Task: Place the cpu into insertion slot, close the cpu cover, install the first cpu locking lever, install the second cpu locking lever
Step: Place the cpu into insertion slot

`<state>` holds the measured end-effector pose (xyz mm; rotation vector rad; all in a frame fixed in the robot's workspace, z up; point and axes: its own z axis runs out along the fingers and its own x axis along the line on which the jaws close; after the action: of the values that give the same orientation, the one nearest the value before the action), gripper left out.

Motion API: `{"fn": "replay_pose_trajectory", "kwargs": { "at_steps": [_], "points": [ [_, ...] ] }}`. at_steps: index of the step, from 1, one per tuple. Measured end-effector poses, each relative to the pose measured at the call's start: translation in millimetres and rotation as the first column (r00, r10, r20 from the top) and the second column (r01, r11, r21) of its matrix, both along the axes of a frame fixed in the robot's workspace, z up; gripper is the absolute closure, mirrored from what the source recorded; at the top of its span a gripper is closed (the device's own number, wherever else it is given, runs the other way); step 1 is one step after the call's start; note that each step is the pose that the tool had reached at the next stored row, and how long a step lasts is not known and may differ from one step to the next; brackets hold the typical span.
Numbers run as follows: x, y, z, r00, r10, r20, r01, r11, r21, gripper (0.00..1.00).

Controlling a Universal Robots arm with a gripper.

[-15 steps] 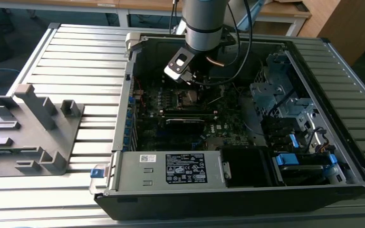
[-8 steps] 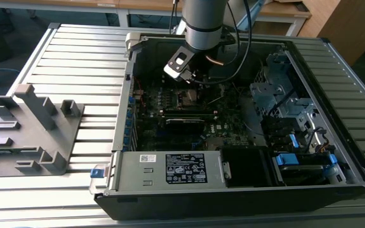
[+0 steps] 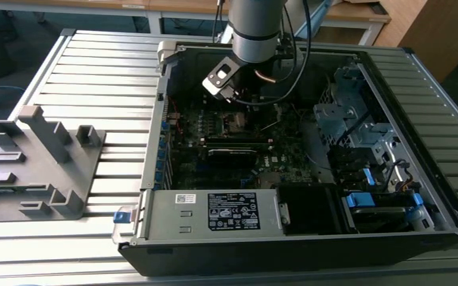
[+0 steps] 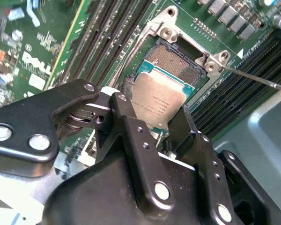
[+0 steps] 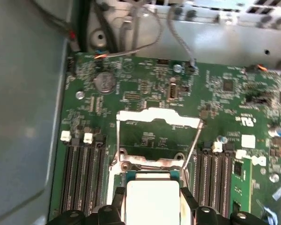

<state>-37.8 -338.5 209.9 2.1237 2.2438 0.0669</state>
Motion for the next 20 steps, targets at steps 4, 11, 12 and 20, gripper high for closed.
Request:
{"fn": "replay_pose_trajectory", "kwargs": {
  "at_steps": [4, 11, 12, 20],
  "points": [
    [0.0, 0.0, -0.7, 0.9974, -0.072, -0.0001, 0.072, 0.9974, -0.0001, 0.46],
    [-1.8, 0.1, -1.1, 0.9945, -0.104, -0.0006, 0.104, 0.9945, 0.0072, 0.46],
    [-3.2, 0.1, -1.3, 0.9946, -0.104, -0.0006, 0.104, 0.9945, 0.0074, 0.46],
    [-5.7, 0.1, -4.5, 0.9946, -0.104, -0.0007, 0.104, 0.9945, 0.0073, 0.46]
  ]
}}
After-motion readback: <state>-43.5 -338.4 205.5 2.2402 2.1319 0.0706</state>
